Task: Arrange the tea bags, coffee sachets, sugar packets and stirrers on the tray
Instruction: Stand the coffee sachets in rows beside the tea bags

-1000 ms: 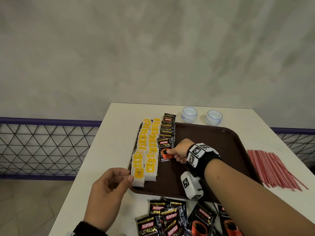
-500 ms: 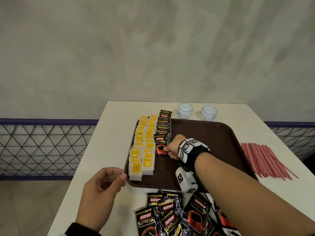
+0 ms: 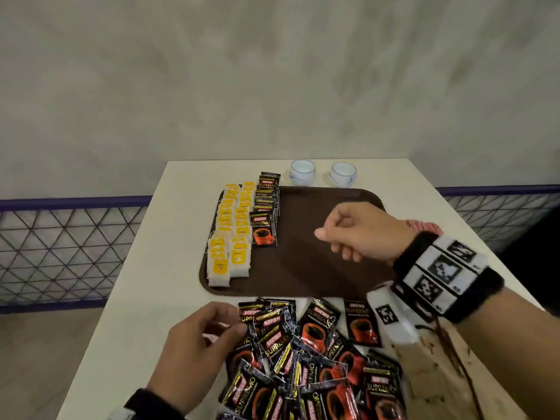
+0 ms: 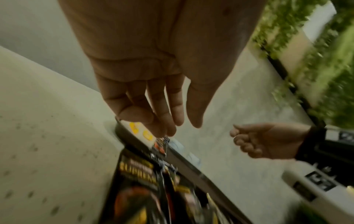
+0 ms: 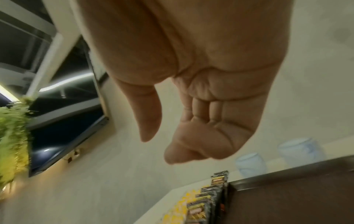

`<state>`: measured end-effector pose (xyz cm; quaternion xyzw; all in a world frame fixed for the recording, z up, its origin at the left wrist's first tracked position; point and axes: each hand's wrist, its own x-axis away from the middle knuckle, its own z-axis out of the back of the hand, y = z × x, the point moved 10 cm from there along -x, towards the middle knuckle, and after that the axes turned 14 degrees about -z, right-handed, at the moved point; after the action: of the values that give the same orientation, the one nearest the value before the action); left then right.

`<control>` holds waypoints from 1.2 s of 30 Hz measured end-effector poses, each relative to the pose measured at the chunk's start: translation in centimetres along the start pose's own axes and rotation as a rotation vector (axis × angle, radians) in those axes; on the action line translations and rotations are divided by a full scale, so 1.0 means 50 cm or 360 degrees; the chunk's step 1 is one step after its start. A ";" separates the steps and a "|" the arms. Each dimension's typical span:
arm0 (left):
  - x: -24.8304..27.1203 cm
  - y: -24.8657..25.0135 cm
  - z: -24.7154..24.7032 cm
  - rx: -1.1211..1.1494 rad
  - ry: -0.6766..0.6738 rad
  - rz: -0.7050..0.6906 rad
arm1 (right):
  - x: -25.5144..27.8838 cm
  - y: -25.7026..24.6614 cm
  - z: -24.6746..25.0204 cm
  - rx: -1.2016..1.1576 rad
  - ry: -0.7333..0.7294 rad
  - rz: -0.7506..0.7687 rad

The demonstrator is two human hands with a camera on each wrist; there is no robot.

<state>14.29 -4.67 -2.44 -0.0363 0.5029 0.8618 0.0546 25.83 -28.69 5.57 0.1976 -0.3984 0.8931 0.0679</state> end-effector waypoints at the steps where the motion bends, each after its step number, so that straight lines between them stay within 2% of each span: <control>1: 0.008 0.013 -0.029 -0.0071 -0.0108 -0.0026 | 0.045 0.032 0.006 0.0016 -0.0004 0.0019; 4: 0.018 0.057 -0.107 -0.0278 -0.0332 -0.0121 | 0.170 0.152 0.004 0.0161 0.0026 -0.0043; 6: 0.022 0.084 -0.159 -0.0389 -0.0513 -0.0209 | 0.232 0.253 -0.013 0.0219 0.0057 -0.0221; 9: 0.041 0.096 -0.213 -0.0596 -0.0776 -0.0196 | 0.300 0.378 -0.035 0.0205 0.0155 -0.0508; 12: 0.067 0.100 -0.226 -0.0809 -0.0815 -0.0205 | 0.346 0.433 -0.064 0.0186 0.0089 -0.0639; 16: 0.105 0.107 -0.237 -0.1131 -0.0771 -0.0334 | 0.379 0.436 -0.074 0.0030 0.0099 -0.0580; 18: 0.115 0.117 -0.250 -0.1150 -0.0725 -0.0367 | 0.380 0.431 -0.082 0.0065 0.0139 -0.0549; 21: 0.121 0.131 -0.287 -0.1189 -0.0768 -0.0440 | 0.366 0.409 -0.101 0.0144 0.0169 -0.0445; 25: 0.114 0.125 -0.302 -0.1215 -0.0787 -0.0355 | 0.340 0.362 -0.096 0.0210 0.0244 -0.0358; 29: 0.109 0.116 -0.294 -0.1231 -0.0782 -0.0262 | 0.289 0.342 -0.108 0.0402 0.0153 -0.0301; 32: 0.111 0.121 -0.281 -0.1216 -0.0698 -0.0272 | 0.265 0.337 -0.134 0.0464 0.0051 -0.0273; 36: 0.121 0.131 -0.261 -0.1214 -0.0573 -0.0270 | 0.251 0.339 -0.142 0.0533 0.0028 -0.0287</control>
<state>7.55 -18.90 -3.93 0.0560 0.1260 0.9711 0.1948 7.54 -35.32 -5.23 0.2334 -0.2244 0.9389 0.1172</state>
